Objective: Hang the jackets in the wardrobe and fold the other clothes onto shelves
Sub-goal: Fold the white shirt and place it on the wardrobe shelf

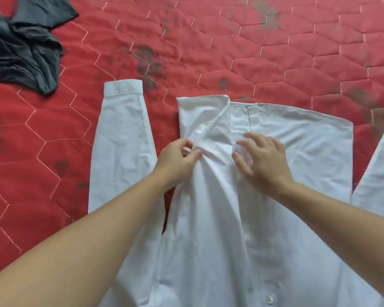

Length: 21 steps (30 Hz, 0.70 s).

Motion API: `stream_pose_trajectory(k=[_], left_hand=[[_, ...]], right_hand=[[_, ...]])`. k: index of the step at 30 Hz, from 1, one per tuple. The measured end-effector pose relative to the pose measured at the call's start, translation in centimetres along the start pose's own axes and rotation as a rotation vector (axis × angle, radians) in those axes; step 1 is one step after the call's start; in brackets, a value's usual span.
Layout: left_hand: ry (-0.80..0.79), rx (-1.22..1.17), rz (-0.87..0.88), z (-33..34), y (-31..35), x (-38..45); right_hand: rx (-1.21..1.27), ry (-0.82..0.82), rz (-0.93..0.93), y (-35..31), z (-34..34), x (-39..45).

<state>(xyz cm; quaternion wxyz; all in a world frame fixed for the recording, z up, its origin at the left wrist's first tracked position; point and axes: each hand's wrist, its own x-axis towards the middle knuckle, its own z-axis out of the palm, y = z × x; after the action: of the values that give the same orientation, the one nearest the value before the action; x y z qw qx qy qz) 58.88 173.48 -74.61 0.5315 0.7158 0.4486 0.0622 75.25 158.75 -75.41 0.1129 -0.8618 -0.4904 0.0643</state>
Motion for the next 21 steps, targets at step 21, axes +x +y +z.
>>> stream_pose_trajectory(k=[21], left_hand=[[0.398, 0.391, 0.499, -4.6, 1.8, 1.0]], right_hand=[[-0.104, -0.264, 0.101, -3.7, 0.4, 7.5]])
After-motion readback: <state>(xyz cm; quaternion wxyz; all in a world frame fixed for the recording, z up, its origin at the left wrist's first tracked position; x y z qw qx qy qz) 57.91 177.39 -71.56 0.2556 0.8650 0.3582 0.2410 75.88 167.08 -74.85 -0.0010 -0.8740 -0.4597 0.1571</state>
